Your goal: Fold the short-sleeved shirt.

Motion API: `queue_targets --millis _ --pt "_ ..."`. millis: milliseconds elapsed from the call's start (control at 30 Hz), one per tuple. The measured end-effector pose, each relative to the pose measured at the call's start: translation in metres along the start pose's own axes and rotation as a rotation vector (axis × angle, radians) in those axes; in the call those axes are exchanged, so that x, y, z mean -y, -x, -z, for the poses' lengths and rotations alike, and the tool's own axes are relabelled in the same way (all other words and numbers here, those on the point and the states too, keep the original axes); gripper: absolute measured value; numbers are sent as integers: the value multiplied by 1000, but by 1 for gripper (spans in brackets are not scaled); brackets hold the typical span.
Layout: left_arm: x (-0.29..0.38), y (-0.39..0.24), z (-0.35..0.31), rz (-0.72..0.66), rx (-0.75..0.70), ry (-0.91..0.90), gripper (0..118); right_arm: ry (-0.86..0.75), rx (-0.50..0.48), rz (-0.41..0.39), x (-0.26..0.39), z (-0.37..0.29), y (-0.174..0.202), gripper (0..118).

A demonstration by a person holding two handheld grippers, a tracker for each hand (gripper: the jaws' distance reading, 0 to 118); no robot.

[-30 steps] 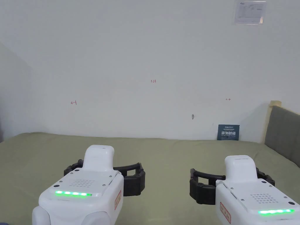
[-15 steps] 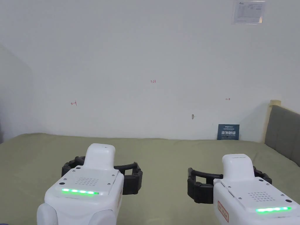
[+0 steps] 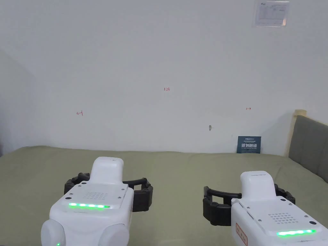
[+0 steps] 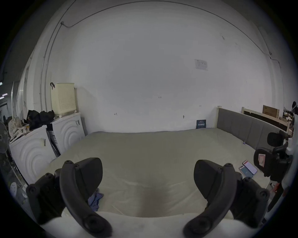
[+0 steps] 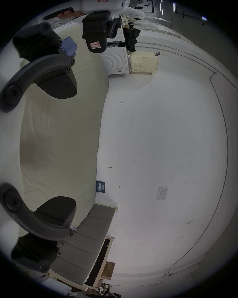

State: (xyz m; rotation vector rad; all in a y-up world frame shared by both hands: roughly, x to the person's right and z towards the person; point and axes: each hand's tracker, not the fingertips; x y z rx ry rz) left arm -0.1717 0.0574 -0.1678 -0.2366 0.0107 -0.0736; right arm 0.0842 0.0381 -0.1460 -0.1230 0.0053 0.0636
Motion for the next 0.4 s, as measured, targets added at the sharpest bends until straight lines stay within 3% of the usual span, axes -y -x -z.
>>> queue_targets --millis 200,400 --pt "2 0 2 -24 -40 -84 116 2 -8 16 1 -1 -2 118" --pt "-2 -3 1 -38 -8 -34 116 -2 -13 14 0 -3 -1 118"
